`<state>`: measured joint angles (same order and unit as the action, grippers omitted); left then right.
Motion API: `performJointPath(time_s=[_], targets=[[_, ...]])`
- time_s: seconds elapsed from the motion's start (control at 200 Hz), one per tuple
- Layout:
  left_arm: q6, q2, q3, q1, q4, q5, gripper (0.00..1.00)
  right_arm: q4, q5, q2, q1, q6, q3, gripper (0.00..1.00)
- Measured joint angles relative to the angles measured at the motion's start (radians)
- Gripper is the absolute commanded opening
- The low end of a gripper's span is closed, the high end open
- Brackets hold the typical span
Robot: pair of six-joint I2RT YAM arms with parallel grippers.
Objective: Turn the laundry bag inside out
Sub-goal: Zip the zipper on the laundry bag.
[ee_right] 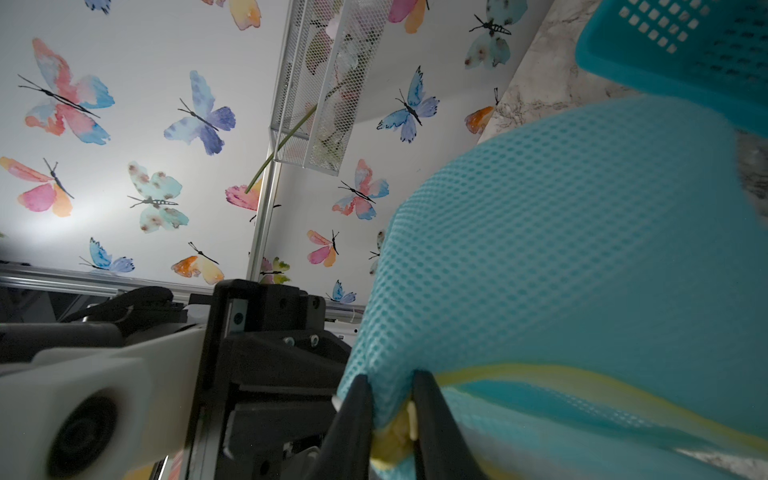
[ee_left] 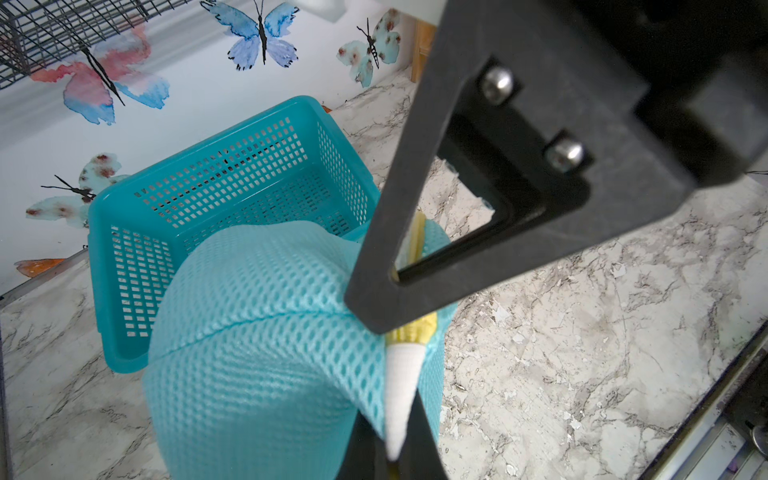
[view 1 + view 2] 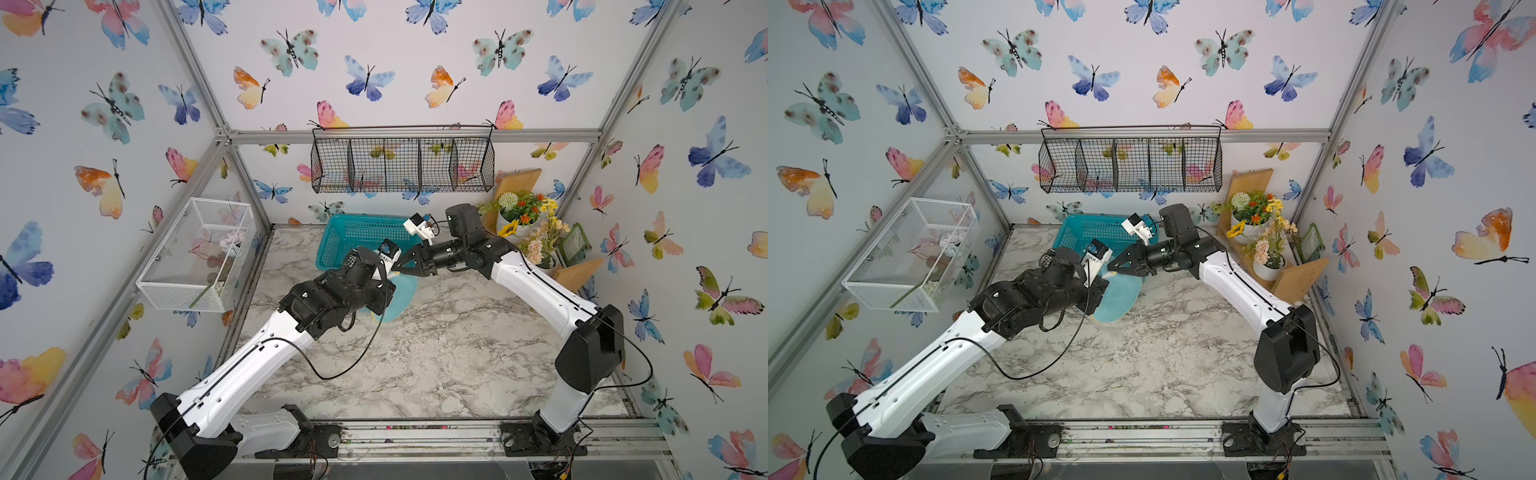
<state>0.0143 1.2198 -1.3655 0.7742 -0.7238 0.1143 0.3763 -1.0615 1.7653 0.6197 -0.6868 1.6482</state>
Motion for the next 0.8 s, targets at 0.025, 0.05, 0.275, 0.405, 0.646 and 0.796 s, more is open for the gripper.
performJointPath(time_s=[0.025,0.05,0.275,0.405,0.646,0.796], targets=[[0.0,0.0,0.0,0.0,0.0,0.0,0.0,0.002,0.003,0.0,0.002,0.0,0.0,0.19],[0.0,0.0,0.0,0.0,-0.001,0.0,0.0,0.003,0.007,0.0,0.002,0.0,0.0,0.19],[0.001,-0.002,0.0,0.0,-0.002,0.0,0.0,-0.005,0.012,0.0,0.003,-0.012,0.0,0.1],[0.0,-0.008,0.0,0.0,0.001,0.001,0.0,-0.055,0.014,-0.009,-0.005,-0.054,-0.019,0.01],[0.0,-0.011,0.002,0.0,0.023,0.0,0.0,-0.215,-0.016,-0.055,-0.027,-0.178,-0.12,0.23],[0.0,-0.02,0.004,0.0,0.023,0.0,0.0,-0.295,-0.039,-0.056,-0.045,-0.244,-0.148,0.23]])
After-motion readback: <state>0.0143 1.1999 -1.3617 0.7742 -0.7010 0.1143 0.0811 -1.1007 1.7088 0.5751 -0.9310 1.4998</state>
